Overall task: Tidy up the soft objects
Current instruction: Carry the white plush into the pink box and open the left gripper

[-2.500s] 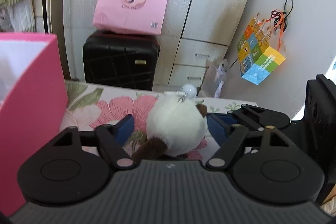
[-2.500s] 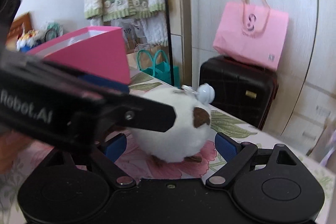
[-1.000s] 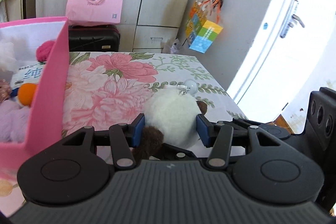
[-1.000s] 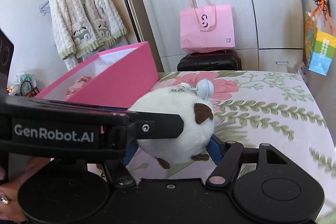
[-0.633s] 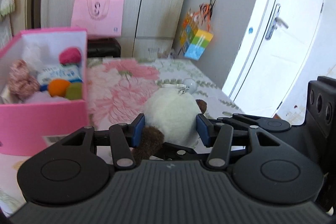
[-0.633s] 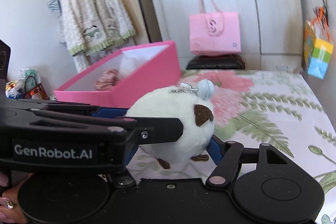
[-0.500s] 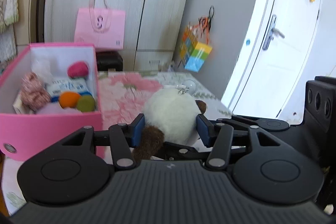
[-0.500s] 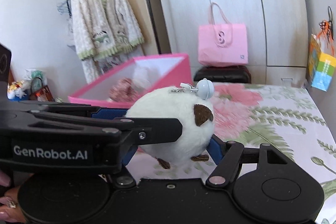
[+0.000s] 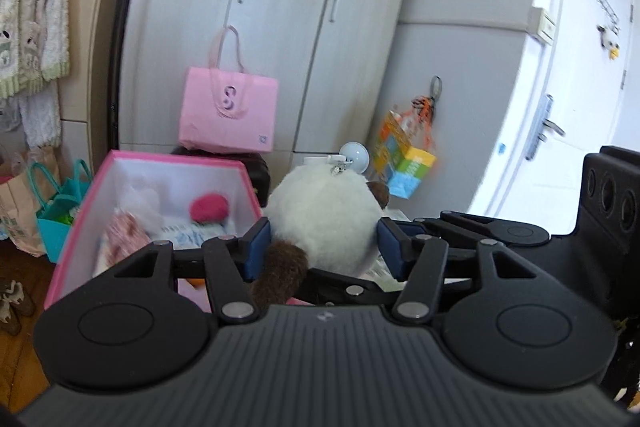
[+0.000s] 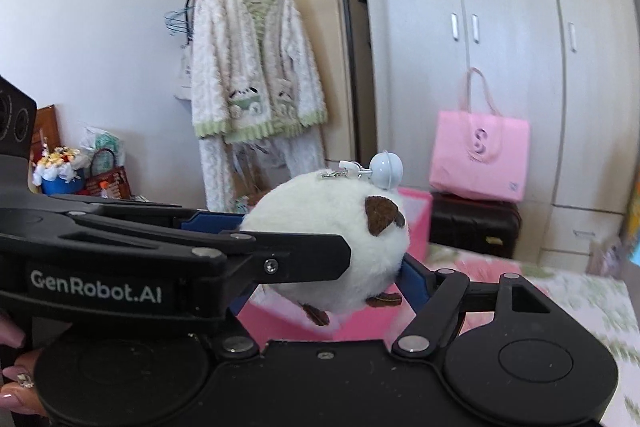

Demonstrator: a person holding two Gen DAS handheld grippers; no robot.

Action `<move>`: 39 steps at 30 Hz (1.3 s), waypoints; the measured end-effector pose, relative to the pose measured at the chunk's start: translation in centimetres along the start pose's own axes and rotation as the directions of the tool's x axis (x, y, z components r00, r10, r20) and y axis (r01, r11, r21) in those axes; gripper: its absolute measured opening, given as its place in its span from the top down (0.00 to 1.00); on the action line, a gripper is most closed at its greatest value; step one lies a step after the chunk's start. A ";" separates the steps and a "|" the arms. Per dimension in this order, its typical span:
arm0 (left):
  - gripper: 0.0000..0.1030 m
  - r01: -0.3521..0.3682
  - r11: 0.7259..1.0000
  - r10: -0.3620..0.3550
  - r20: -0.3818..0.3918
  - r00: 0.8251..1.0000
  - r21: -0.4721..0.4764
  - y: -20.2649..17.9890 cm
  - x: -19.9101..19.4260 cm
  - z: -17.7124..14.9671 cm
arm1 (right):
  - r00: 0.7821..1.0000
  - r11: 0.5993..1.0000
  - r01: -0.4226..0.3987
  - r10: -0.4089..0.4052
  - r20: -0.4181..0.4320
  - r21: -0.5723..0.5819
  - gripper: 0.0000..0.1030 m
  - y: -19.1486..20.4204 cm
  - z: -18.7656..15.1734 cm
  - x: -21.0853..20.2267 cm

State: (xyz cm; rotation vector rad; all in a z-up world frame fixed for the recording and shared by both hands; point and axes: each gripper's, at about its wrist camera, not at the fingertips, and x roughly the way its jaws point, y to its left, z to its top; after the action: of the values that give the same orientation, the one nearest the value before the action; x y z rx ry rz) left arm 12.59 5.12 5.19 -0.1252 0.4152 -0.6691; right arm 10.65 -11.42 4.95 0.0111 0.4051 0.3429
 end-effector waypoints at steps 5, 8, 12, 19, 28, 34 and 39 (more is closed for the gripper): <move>0.47 -0.019 0.999 0.018 -0.009 1.000 -0.049 3.2 2.2 2.6 | 0.999 0.999 -0.041 0.041 0.001 -0.033 0.19 -0.5 2.6 3.4; 0.47 -0.029 0.995 0.026 -0.033 0.999 -0.097 5.4 4.0 3.8 | 0.997 0.996 -0.083 0.083 -0.012 -0.027 0.19 -1.3 3.9 5.9; 0.47 -0.045 0.986 0.033 -0.077 0.996 -0.162 8.1 6.7 4.5 | 0.989 0.990 -0.140 0.139 -0.048 -0.007 0.19 -3.0 4.9 9.4; 0.46 -0.087 0.961 0.044 -0.167 0.985 -0.262 12.4 11.1 3.9 | 0.960 0.971 -0.237 0.236 -0.147 0.016 0.19 -5.5 5.0 14.8; 0.46 -0.150 0.950 0.089 -0.225 0.970 -0.274 14.1 13.6 2.9 | 0.948 0.973 -0.231 0.221 -0.231 -0.018 0.19 -6.1 4.3 18.7; 0.36 -0.199 0.945 0.135 -0.246 0.960 -0.260 13.9 13.4 3.0 | 0.951 0.978 -0.208 0.203 -0.233 0.002 0.19 -7.1 3.5 18.9; 0.30 -0.251 0.939 0.210 -0.185 0.960 -0.234 12.6 10.5 2.3 | 0.968 0.980 -0.196 0.196 -0.156 0.014 0.19 -8.0 1.8 15.0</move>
State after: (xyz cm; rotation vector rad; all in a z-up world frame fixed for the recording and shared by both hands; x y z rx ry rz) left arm 28.24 8.31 0.72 -0.2650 0.6586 -0.3914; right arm 26.91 -13.93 0.20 0.0226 0.5617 0.5419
